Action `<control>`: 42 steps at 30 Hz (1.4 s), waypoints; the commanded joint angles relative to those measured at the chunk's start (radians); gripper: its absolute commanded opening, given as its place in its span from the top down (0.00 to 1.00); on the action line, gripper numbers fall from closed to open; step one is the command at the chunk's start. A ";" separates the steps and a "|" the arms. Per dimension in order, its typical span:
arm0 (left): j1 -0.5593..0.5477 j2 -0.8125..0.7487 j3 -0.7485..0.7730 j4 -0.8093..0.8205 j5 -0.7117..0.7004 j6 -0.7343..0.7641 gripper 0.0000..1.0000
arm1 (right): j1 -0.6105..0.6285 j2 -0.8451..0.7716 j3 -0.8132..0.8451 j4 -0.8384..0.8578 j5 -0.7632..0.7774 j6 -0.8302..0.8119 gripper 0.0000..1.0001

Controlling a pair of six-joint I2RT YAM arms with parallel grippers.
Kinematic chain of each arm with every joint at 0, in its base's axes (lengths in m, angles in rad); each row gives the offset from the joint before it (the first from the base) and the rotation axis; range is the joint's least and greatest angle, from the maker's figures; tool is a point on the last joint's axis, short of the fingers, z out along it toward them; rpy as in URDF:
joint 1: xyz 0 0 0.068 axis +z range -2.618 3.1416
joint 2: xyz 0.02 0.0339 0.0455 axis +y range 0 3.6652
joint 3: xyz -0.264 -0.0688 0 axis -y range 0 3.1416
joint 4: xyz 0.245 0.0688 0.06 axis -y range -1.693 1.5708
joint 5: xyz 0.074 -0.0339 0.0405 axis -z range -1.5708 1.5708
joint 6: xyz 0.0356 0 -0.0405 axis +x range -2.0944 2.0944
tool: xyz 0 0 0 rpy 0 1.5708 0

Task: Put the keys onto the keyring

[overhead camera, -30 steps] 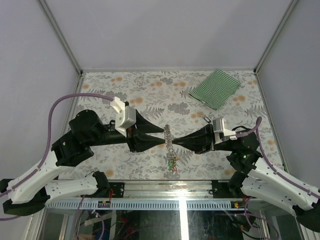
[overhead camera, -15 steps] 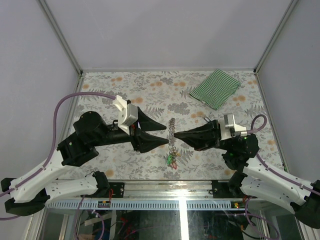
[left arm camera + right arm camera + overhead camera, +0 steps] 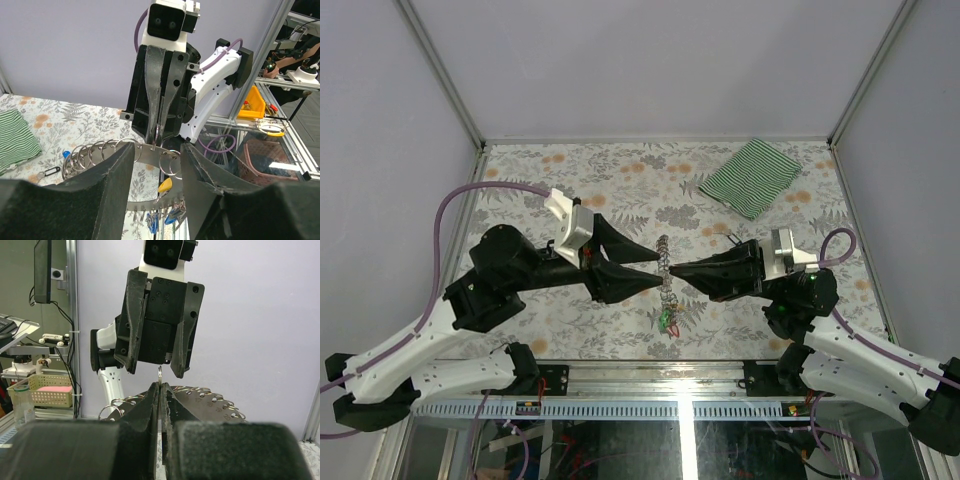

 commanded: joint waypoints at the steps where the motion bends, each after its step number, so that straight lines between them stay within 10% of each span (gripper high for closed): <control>1: -0.006 0.008 -0.005 0.099 0.033 -0.021 0.60 | 0.005 -0.003 0.025 0.106 0.005 0.006 1.00; 29: -0.006 0.053 0.007 0.092 0.053 -0.015 1.00 | 0.005 -0.019 0.026 0.074 -0.006 -0.012 1.00; 42: -0.006 0.076 0.141 -0.221 0.051 0.119 1.00 | 0.004 -0.175 0.144 -0.552 -0.055 -0.343 0.74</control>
